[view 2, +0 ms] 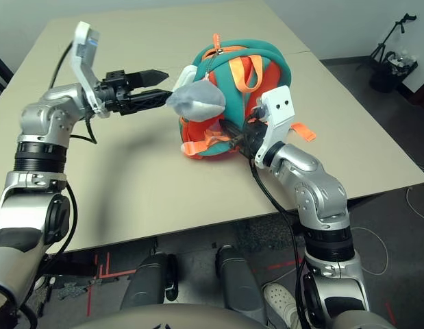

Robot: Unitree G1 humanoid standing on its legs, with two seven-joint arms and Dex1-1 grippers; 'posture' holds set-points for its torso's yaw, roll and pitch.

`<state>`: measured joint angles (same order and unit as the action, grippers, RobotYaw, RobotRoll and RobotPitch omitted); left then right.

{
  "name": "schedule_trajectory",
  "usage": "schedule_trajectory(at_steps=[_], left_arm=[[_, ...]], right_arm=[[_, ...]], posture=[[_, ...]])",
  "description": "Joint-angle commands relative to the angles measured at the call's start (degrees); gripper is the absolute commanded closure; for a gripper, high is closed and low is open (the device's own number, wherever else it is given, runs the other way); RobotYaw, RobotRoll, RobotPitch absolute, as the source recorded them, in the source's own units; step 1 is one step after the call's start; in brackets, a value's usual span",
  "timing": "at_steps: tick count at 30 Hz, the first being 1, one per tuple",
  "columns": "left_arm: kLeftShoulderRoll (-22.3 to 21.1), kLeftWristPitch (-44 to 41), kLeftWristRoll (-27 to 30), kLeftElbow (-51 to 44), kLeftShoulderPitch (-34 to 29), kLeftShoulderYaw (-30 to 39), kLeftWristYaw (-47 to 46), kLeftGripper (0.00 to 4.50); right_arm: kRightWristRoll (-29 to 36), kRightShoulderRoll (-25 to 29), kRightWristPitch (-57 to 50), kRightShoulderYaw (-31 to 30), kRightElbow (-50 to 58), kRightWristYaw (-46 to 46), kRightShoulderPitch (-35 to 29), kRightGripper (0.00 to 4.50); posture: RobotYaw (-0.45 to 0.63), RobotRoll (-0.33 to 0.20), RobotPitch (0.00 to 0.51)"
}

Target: Put the pencil case into the backpack and zip it.

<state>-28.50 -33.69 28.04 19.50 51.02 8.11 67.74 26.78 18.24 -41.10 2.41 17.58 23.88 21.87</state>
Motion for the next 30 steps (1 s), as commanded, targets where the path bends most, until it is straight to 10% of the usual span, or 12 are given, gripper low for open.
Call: schedule_trajectory(at_steps=[1, 7, 19, 30], left_arm=[[-1.12, -0.84, 1.48, -3.63, -2.15, 1.76, -3.00, 0.00], [-0.37, -1.61, 2.21, -6.38, -5.58, 1.90, -6.95, 0.00], [4.28, -3.25, 4.24, -8.71, -9.27, 1.46, -13.20, 4.50], [8.59, 2.56, 1.73, -2.12, -6.26, -1.38, -14.04, 4.50]], right_arm=[[0.40, -0.49, 0.41, -1.66, -0.51, 1.44, 0.42, 3.93], [0.05, -0.86, 0.67, -1.84, -1.01, 1.60, 0.52, 3.93], [-0.07, -0.99, 0.58, -1.66, -0.96, 1.48, 0.50, 3.93], [-0.12, -1.09, 0.59, -1.36, -0.92, 1.15, 1.01, 3.93]], posture=[[-0.11, 0.000, 0.106], [-0.10, 0.000, 0.111], [-0.11, 0.000, 0.108], [-0.12, 0.000, 0.107]])
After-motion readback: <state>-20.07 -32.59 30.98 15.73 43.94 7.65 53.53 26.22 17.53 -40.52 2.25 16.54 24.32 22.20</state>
